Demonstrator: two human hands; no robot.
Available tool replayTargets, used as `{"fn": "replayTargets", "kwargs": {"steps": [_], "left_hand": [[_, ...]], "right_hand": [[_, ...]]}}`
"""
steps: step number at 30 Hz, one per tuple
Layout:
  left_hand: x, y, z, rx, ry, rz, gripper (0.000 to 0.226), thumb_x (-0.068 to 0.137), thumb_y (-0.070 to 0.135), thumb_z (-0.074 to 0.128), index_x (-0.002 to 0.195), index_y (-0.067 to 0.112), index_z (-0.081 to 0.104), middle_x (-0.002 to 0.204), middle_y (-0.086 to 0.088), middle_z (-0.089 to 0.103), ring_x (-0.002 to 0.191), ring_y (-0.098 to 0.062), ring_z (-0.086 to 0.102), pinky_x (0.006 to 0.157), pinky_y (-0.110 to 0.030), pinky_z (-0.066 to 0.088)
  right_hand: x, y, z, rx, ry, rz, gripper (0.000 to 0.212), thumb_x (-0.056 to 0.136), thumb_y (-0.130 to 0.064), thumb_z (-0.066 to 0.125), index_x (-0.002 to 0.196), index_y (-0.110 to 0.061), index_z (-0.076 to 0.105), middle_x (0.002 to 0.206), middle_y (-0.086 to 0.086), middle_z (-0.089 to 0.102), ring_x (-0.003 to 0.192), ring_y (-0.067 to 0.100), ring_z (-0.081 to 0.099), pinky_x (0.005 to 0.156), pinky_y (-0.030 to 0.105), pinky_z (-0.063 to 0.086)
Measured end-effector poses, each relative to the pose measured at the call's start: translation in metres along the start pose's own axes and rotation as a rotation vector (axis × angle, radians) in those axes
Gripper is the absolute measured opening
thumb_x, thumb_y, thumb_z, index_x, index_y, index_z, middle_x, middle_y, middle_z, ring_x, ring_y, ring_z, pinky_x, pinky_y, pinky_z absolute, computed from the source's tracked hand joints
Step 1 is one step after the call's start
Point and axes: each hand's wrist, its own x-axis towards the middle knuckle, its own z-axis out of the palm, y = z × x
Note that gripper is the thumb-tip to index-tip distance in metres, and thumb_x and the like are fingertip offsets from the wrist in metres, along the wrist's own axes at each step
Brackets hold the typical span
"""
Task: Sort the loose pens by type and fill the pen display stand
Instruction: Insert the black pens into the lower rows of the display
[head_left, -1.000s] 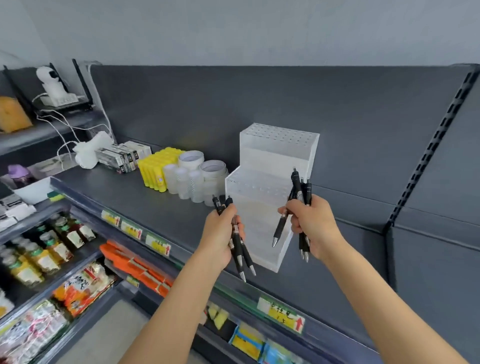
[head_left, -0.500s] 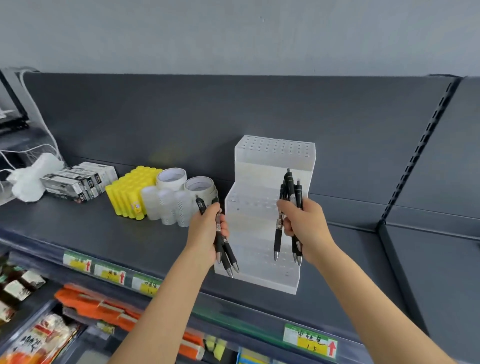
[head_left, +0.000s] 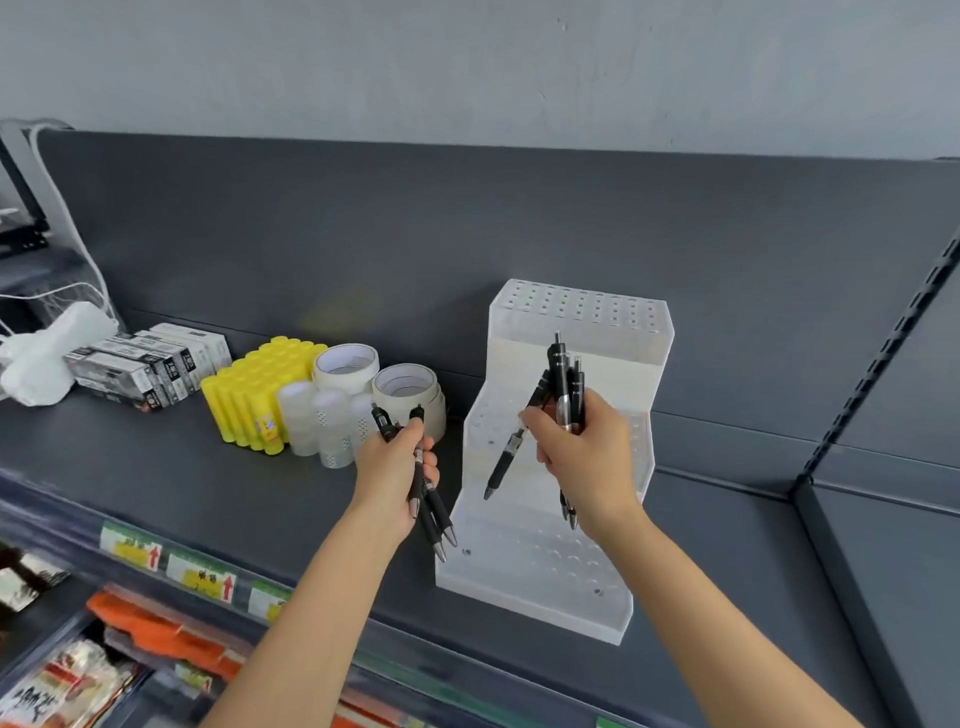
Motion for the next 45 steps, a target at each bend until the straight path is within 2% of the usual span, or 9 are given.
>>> {"fn": "replayTargets", "kwargs": {"steps": [6,11,17,25,29,32,36,40,45], "left_hand": [[0.009,-0.003,-0.010,0.016,-0.064,-0.067,0.019,0.096,0.018,0.055,0.081,0.009,0.053,0.069,-0.002,0.052,0.047,-0.007,0.043,0.036,-0.016,0.036],[0.019,-0.004,-0.017,0.003,-0.102,-0.153,0.016,0.095,0.009,0.049,0.079,0.007,0.049,0.067,-0.004,0.049,0.041,-0.006,0.041,0.034,-0.016,0.033],[0.023,-0.007,-0.026,0.044,-0.172,-0.198,0.015,0.092,0.005,0.047,0.077,0.007,0.048,0.064,-0.004,0.051,0.042,-0.007,0.042,0.034,-0.016,0.033],[0.020,-0.009,-0.043,0.088,-0.269,-0.168,0.011,0.093,0.013,0.059,0.088,0.004,0.059,0.075,-0.007,0.065,0.051,-0.009,0.049,0.038,-0.017,0.037],[0.017,-0.007,-0.048,0.089,-0.292,-0.158,0.014,0.094,0.018,0.059,0.093,0.005,0.059,0.072,-0.005,0.067,0.051,-0.009,0.049,0.038,-0.017,0.038],[0.015,-0.004,-0.051,0.075,-0.318,-0.146,0.016,0.095,0.021,0.057,0.093,0.005,0.058,0.071,-0.004,0.067,0.051,-0.008,0.049,0.039,-0.017,0.038],[0.009,0.001,-0.051,0.075,-0.390,-0.083,0.019,0.096,0.021,0.054,0.089,0.003,0.055,0.068,-0.003,0.065,0.050,-0.008,0.047,0.040,-0.017,0.036],[-0.002,0.008,-0.042,0.101,-0.550,-0.042,0.023,0.091,0.024,0.055,0.088,0.002,0.054,0.070,-0.005,0.064,0.053,-0.009,0.048,0.042,-0.018,0.037],[-0.012,0.012,-0.027,0.237,-0.704,-0.018,0.024,0.096,0.024,0.052,0.091,0.001,0.055,0.072,-0.006,0.064,0.052,-0.011,0.046,0.045,-0.019,0.038]], "right_hand": [[-0.008,0.015,0.022,-0.177,0.048,-0.066,0.020,0.083,-0.017,0.067,0.077,-0.003,0.054,0.053,0.002,0.052,0.045,0.010,0.045,0.046,0.019,0.037],[-0.013,0.027,0.038,-0.255,0.075,-0.013,0.022,0.083,-0.020,0.068,0.076,-0.004,0.054,0.056,0.002,0.053,0.054,0.024,0.053,0.047,0.023,0.038],[-0.016,0.033,0.049,-0.333,0.113,0.023,0.024,0.082,-0.021,0.068,0.072,-0.007,0.051,0.059,0.007,0.056,0.056,0.027,0.053,0.047,0.025,0.037],[-0.024,0.044,0.066,-0.453,0.087,0.067,0.032,0.083,-0.020,0.067,0.064,-0.017,0.042,0.055,-0.003,0.047,0.050,0.016,0.038,0.047,0.025,0.031],[-0.024,0.041,0.067,-0.477,0.080,0.072,0.028,0.083,-0.023,0.070,0.070,-0.011,0.048,0.057,-0.003,0.047,0.049,0.014,0.036,0.046,0.021,0.029],[-0.029,0.037,0.065,-0.400,0.111,0.054,0.027,0.081,-0.025,0.074,0.080,-0.005,0.055,0.063,0.001,0.058,0.051,0.014,0.042,0.046,0.019,0.033],[-0.028,0.021,0.057,-0.229,0.293,0.022,0.016,0.084,-0.021,0.069,0.081,-0.010,0.058,0.063,0.008,0.057,0.054,0.019,0.048,0.052,0.029,0.039],[-0.019,-0.003,0.052,-0.014,0.154,0.091,0.010,0.083,-0.014,0.069,0.086,-0.010,0.061,0.054,-0.004,0.046,0.044,0.012,0.041,0.044,0.024,0.036],[-0.014,-0.015,0.045,0.179,-0.024,0.172,0.014,0.082,-0.010,0.070,0.091,-0.003,0.061,0.064,0.021,0.048,0.046,0.015,0.039,0.043,0.025,0.030]]}}
